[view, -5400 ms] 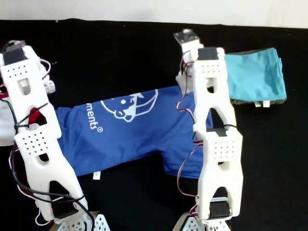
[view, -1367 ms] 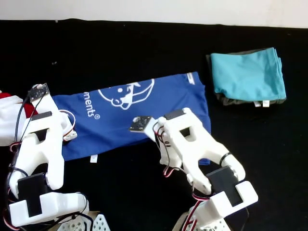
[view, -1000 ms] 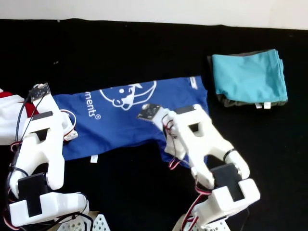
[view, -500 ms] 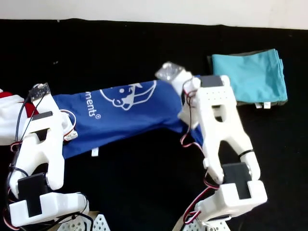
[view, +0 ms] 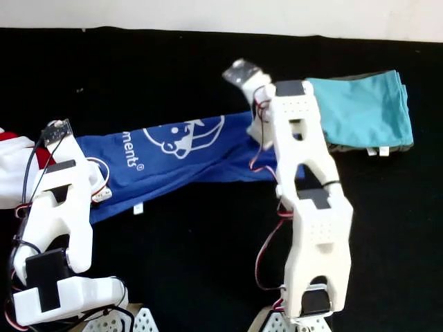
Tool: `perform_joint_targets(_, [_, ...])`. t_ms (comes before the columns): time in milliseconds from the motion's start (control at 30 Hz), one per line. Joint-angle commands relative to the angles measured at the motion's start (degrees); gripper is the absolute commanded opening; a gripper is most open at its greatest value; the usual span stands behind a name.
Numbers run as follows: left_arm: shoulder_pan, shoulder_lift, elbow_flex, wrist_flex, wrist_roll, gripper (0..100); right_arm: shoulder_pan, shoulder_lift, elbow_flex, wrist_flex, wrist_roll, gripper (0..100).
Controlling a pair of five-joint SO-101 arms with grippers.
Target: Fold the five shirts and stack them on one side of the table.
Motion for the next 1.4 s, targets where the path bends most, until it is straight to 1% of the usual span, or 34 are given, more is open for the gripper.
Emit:
perform_joint_targets(0, [0.4,0.04,0.22,-1.58,0.18,1,2.07,1.98,-10.95,0.31,-10.9,18.8])
perform_joint_targets(100, [0.4,0.04,0.22,-1.58,0.18,1,3.82,2.15,-15.6,1.1,-17.14,18.8])
perform_joint_targets(167, [0.4,0.04,0.22,-1.58,0.18,1,4.44,2.15,-18.24,4.7,-17.85,18.8])
perform_joint_targets(300, [0.4,0.04,0.22,-1.58,0.18,1,4.18,2.24,-23.43,18.07,-17.76,18.7])
perform_joint_targets(367, [0.4,0.04,0.22,-1.58,0.18,1,3.56,2.42,-25.27,22.81,-17.76,15.7])
perform_joint_targets(500, [0.4,0.04,0.22,-1.58,0.18,1,3.21,2.15,-25.45,23.16,-17.67,1.4])
perform_joint_targets(533, [0.4,-0.13,0.22,-1.58,0.18,1,3.21,1.98,-25.45,23.16,-17.67,0.2])
perform_joint_targets(633, [0.4,-0.66,0.13,-1.14,0.18,1,3.74,-0.31,-25.54,23.34,-17.93,1.6])
perform_joint_targets(700, [0.57,-3.3,0.22,1.14,0.18,1,4.44,-4.62,-24.66,23.34,-17.93,1.6])
perform_joint_targets(800, [0.75,-11.38,-1.54,8.09,0.18,1,4.7,-13.85,-18.95,23.34,-17.85,1.9])
perform_joint_targets(900, [0.4,-20.26,-4.79,15.3,0.26,3,4.35,-23.6,-8.84,23.25,-17.76,1.9])
perform_joint_targets(967, [0.4,-24.48,-6.64,18.64,0.26,9,3.65,-29.05,-1.89,23.16,-17.67,1.9])
perform_joint_targets(1033, [0.31,-25.98,-8.31,20.31,0.26,16,3.47,-34.07,4.44,23.16,-17.67,1.9])
perform_joint_targets(1100, [-1.8,-25.19,-9.8,20.48,0.26,21,3.47,-38.73,9.01,23.08,-17.67,1.9])
perform_joint_targets(1200, [-5.32,-20.88,-12.62,19.87,-0.18,22,3.56,-45.23,14.02,23.08,-17.67,1.9])
perform_joint_targets(1267, [-7.25,-15.69,-15.6,19.6,-0.18,22,3.56,-49.45,17.19,23.08,-17.58,1.9])
perform_joint_targets(1367, [-7.69,-6.2,-21.32,20.04,-1.23,22,3.47,-54.02,20.97,23.08,-17.58,1.9])
